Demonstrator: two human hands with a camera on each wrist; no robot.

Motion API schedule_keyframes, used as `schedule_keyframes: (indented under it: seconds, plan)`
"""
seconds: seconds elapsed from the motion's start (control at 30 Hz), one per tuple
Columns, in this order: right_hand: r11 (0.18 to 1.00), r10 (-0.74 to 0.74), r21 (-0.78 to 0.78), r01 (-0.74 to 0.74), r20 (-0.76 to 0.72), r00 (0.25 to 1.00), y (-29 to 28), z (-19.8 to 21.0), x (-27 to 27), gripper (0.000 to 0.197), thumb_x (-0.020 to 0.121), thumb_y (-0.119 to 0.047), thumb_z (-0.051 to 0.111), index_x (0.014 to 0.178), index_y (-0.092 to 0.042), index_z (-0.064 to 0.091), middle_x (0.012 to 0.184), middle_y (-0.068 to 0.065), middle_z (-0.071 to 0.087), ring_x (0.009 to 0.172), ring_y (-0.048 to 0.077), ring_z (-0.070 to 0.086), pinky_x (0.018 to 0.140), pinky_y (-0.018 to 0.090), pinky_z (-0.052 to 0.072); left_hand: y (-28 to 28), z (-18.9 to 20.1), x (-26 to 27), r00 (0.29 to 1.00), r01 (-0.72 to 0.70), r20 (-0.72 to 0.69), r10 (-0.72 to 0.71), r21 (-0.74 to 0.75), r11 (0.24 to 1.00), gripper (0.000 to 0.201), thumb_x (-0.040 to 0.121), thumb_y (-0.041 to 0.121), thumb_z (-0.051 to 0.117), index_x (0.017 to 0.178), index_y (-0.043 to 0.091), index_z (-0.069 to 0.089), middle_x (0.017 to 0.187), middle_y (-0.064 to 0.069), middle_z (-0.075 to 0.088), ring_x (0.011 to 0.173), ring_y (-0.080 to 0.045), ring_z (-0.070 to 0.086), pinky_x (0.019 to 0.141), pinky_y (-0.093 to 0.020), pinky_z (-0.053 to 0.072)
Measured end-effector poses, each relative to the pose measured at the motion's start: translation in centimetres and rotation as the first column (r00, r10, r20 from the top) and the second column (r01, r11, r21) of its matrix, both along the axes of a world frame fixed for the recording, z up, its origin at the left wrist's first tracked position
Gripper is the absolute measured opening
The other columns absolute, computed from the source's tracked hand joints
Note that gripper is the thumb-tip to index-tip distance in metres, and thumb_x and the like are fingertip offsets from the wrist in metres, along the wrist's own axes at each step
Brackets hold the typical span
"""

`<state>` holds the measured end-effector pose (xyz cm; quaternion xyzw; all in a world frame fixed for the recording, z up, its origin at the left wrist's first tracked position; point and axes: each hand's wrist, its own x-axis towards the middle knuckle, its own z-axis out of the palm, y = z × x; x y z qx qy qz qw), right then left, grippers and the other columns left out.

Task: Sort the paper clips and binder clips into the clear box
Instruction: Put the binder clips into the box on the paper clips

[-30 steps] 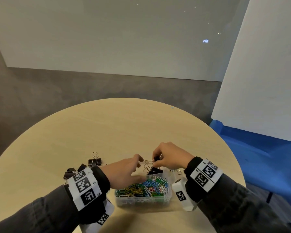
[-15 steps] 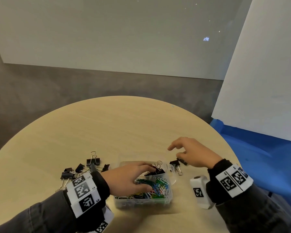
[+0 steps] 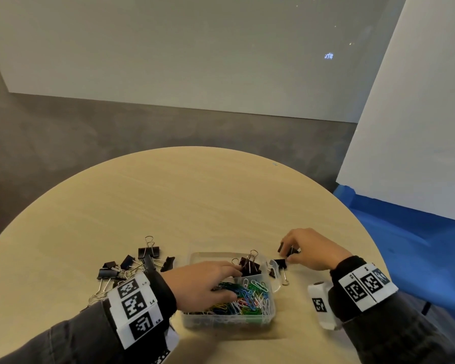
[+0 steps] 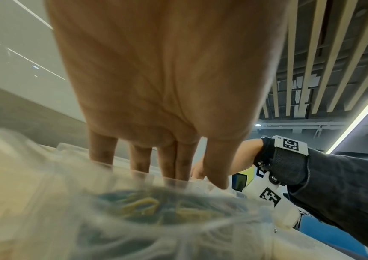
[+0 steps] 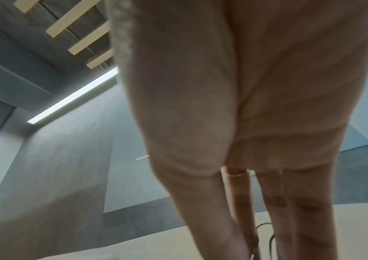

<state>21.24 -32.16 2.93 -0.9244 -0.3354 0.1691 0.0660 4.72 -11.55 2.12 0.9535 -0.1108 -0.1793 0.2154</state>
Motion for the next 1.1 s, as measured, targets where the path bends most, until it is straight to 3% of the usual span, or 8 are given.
schedule_keyframes:
  seconds: [0.17, 0.27, 0.37, 0.5, 0.63, 0.8, 1.0, 1.1]
  plan:
    - [0.965, 0.011, 0.258, -0.041, 0.118, 0.993, 0.8, 2.0, -1.0, 0.016, 0.092, -0.017, 0.06, 0.102, -0.019, 0.072, 0.129, -0.004, 0.057, 0.109, 0.01, 0.054, 0.096, 0.024, 0.046, 0.2, -0.2, 0.0, 0.999, -0.041, -0.002, 0.041, -0.039, 0.998, 0.05, 0.097, 0.041, 0.045, 0.143, 0.027, 0.03, 0.149, 0.007, 0.034, 0.132, -0.013, 0.039, 0.111, -0.032, 0.034]
    - [0.92, 0.14, 0.361, -0.152, 0.058, 0.988, 2.3, 2.8, -3.1, 0.019, 0.092, -0.018, 0.059, 0.105, -0.022, 0.072, 0.129, -0.01, 0.058, 0.112, 0.006, 0.055, 0.098, 0.022, 0.046, 0.3, -0.3, 0.2, 1.0, -0.014, -0.028, 0.014, -0.025, 1.0, 0.05, 0.098, 0.039, 0.045, 0.144, 0.027, 0.03, 0.15, 0.006, 0.038, 0.133, -0.013, 0.039, 0.112, -0.033, 0.032]
    - [0.912, 0.266, 0.324, -0.253, 0.004, 0.964, 3.2, 2.4, -4.6, 0.022, 0.092, -0.019, 0.057, 0.109, -0.021, 0.071, 0.125, -0.011, 0.061, 0.112, 0.004, 0.055, 0.1, 0.023, 0.046, 0.3, -0.4, 0.2, 0.999, -0.033, -0.028, 0.032, -0.036, 0.999, 0.05, 0.098, 0.039, 0.045, 0.144, 0.027, 0.031, 0.15, 0.005, 0.038, 0.134, -0.014, 0.038, 0.112, -0.033, 0.032]
    - [0.932, 0.299, 0.22, -0.288, -0.015, 0.954, 3.6, 1.9, -5.1, 0.021, 0.093, -0.017, 0.053, 0.103, -0.022, 0.071, 0.118, -0.01, 0.066, 0.109, 0.006, 0.057, 0.1, 0.032, 0.045, 0.2, -0.1, 0.1, 0.998, -0.061, 0.021, 0.061, -0.007, 0.998, 0.052, 0.097, 0.04, 0.046, 0.144, 0.023, 0.032, 0.149, 0.003, 0.036, 0.132, -0.015, 0.039, 0.11, -0.031, 0.034]
    - [0.948, 0.303, 0.096, -0.304, 0.023, 0.953, 3.2, 2.1, -5.0, 0.023, 0.096, -0.021, 0.049, 0.108, -0.034, 0.064, 0.115, -0.018, 0.065, 0.113, 0.004, 0.054, 0.11, 0.045, 0.03, 0.1, -0.3, -0.1, 0.999, -0.054, 0.003, 0.054, 0.005, 0.999, 0.054, 0.097, 0.04, 0.048, 0.144, 0.021, 0.031, 0.148, 0.001, 0.039, 0.131, -0.016, 0.041, 0.109, -0.032, 0.034]
    - [0.953, 0.276, 0.118, -0.278, 0.036, 0.961, 3.3, 2.0, -5.1, 0.03, 0.095, -0.011, 0.051, 0.115, -0.028, 0.065, 0.122, -0.008, 0.065, 0.115, 0.009, 0.056, 0.1, 0.03, 0.043, -0.2, -0.4, -0.2, 1.0, -0.03, 0.007, 0.03, 0.035, 0.999, 0.057, 0.098, 0.039, 0.046, 0.149, 0.023, 0.025, 0.151, 0.002, 0.034, 0.135, -0.016, 0.036, 0.112, -0.031, 0.03]
    - [0.96, 0.207, 0.171, -0.221, 0.097, 0.973, 3.0, 2.7, -4.5, 0.031, 0.094, -0.006, 0.05, 0.106, -0.028, 0.068, 0.119, -0.006, 0.063, 0.109, 0.009, 0.055, 0.094, 0.025, 0.042, -0.4, -0.5, -0.4, 0.994, -0.08, 0.071, 0.078, 0.022, 0.997, 0.059, 0.096, 0.041, 0.048, 0.147, 0.021, 0.026, 0.151, 0.002, 0.029, 0.133, -0.017, 0.039, 0.11, -0.031, 0.034]
    - [0.981, 0.081, 0.163, -0.109, 0.17, 0.982, 1.9, 2.9, -3.1, 0.034, 0.096, -0.004, 0.047, 0.114, -0.028, 0.062, 0.123, -0.004, 0.058, 0.108, 0.01, 0.052, 0.093, 0.024, 0.041, -0.6, -0.3, -0.5, 0.99, -0.098, 0.099, 0.102, -0.044, 0.994, 0.068, 0.095, 0.041, 0.05, 0.15, 0.02, 0.015, 0.156, 0.002, 0.023, 0.136, -0.016, 0.035, 0.111, -0.03, 0.033]
